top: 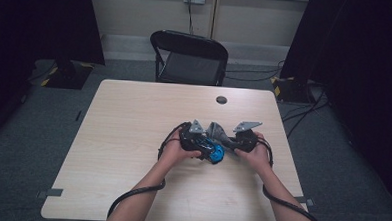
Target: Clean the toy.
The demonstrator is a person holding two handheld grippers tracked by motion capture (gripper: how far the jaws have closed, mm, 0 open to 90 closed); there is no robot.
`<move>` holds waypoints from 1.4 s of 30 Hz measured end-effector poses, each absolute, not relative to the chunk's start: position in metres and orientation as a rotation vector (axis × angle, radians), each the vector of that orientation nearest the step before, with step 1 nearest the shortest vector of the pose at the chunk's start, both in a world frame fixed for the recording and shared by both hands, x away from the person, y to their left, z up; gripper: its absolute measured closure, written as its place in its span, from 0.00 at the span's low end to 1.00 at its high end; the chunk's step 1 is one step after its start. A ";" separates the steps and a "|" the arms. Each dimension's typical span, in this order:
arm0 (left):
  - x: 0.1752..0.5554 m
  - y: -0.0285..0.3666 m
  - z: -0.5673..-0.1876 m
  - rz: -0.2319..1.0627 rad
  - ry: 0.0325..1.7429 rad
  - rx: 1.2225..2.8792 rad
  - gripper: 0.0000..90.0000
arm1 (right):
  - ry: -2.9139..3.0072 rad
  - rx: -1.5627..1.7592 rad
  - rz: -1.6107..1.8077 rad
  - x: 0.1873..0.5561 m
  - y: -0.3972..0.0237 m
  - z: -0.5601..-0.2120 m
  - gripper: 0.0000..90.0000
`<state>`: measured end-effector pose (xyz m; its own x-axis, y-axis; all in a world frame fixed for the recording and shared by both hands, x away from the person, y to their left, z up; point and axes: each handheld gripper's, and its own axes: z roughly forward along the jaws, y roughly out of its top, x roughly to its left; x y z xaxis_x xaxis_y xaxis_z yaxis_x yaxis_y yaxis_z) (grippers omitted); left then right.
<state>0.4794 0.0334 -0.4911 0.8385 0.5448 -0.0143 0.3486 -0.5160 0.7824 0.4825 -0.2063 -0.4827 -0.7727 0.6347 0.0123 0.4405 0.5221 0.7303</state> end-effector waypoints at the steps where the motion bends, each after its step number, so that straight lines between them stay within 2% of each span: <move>1: 0.479 0.033 -0.491 0.293 0.647 2.164 0.02 | 2.508 0.906 1.096 0.482 -0.207 -0.483 0.85; 42: 0.479 0.033 -0.491 0.296 0.649 2.170 0.02 | 2.558 0.921 1.124 0.454 -0.273 -0.476 0.85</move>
<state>0.4792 0.0332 -0.4907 0.8384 0.5449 -0.0111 0.3487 -0.5206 0.7793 0.4542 -0.2732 -0.4759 -0.7860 0.6149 0.0644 0.4635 0.5170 0.7197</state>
